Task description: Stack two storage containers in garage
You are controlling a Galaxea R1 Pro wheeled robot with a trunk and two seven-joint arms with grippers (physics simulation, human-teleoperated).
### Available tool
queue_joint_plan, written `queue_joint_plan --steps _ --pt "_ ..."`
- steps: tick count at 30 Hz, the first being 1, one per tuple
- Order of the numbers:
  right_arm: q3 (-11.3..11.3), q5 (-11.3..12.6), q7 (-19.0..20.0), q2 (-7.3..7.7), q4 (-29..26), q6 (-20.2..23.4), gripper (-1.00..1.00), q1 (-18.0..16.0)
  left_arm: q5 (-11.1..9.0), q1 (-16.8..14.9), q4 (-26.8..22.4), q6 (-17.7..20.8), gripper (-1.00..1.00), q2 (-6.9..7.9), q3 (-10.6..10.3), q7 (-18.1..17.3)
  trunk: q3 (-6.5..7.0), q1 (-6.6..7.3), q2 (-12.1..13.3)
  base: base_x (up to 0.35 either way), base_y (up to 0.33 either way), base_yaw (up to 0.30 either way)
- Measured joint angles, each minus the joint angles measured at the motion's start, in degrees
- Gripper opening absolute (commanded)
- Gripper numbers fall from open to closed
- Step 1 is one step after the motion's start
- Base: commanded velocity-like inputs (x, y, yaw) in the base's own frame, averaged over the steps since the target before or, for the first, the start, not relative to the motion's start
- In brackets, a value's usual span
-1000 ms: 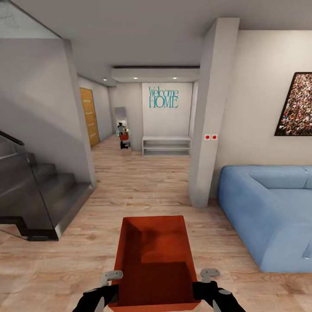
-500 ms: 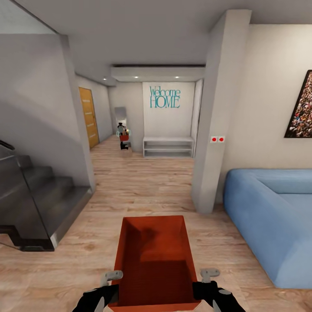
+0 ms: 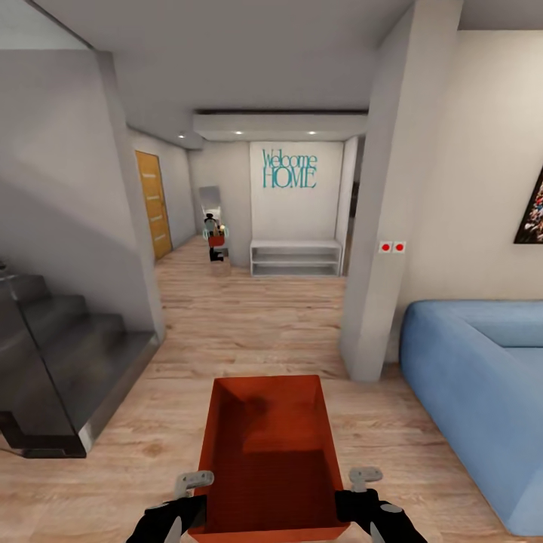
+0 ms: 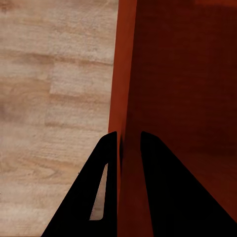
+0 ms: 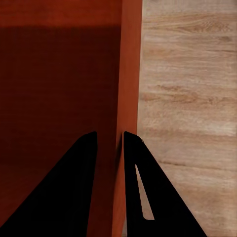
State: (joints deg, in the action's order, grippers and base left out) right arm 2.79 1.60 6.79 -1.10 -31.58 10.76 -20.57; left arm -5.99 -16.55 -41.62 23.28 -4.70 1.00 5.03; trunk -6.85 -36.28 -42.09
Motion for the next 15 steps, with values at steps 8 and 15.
queue_joint_plan --steps 8,15 --pt "0.0 0.0 0.0 0.00 0.0 0.0 -1.00 0.0 0.0 0.0 0.0 0.0 -1.00 0.00 0.0 0.0 0.00 0.00 0.0 0.327 0.041 0.000" --pt "0.0 0.0 0.0 0.01 0.0 0.0 -1.00 0.0 0.0 0.0 0.0 0.0 -1.00 -0.01 0.0 0.0 0.00 0.00 0.0 0.327 0.001 0.000"
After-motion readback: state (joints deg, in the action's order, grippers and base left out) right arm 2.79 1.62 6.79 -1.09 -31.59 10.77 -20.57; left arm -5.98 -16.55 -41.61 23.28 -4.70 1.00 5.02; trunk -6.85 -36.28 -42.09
